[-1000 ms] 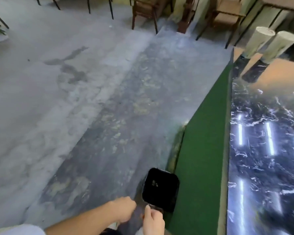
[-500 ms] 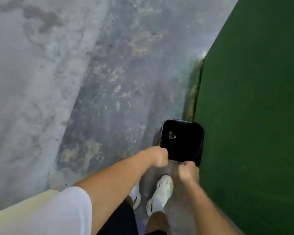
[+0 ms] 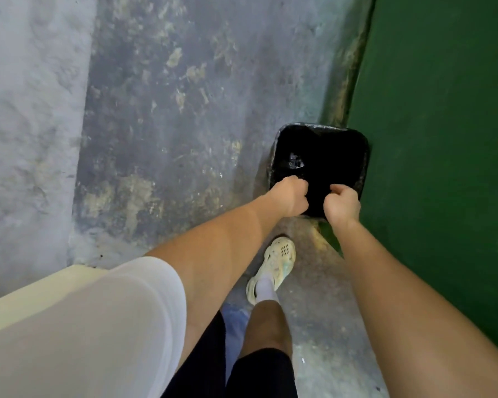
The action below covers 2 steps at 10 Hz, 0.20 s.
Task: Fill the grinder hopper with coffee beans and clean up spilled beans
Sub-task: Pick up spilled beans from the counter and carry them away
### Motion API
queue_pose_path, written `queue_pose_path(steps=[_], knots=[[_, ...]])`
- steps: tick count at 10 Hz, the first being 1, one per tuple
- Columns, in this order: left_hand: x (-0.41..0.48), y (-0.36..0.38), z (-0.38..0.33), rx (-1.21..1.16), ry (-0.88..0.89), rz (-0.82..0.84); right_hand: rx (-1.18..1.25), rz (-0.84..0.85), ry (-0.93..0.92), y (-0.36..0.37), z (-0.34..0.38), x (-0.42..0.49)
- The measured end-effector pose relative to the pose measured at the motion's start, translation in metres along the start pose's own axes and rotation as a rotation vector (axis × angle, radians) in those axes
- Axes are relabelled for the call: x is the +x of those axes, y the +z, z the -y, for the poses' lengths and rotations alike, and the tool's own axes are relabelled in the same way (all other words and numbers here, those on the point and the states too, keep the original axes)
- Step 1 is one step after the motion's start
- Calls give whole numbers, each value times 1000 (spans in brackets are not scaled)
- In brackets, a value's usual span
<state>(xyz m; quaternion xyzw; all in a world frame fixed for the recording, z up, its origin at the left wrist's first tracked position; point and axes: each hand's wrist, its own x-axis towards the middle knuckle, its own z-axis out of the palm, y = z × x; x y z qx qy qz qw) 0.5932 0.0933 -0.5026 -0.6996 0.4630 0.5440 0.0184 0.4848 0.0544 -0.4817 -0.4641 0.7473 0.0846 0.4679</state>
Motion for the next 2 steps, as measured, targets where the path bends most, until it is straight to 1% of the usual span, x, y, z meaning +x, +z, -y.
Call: queue_pose_path(steps=[1, 2], knots=[[1, -1, 0, -61, -11, 9, 92, 40, -16, -2, 5, 7], [-6, -2, 3, -45, -59, 83, 55, 34, -20, -3, 6, 2]])
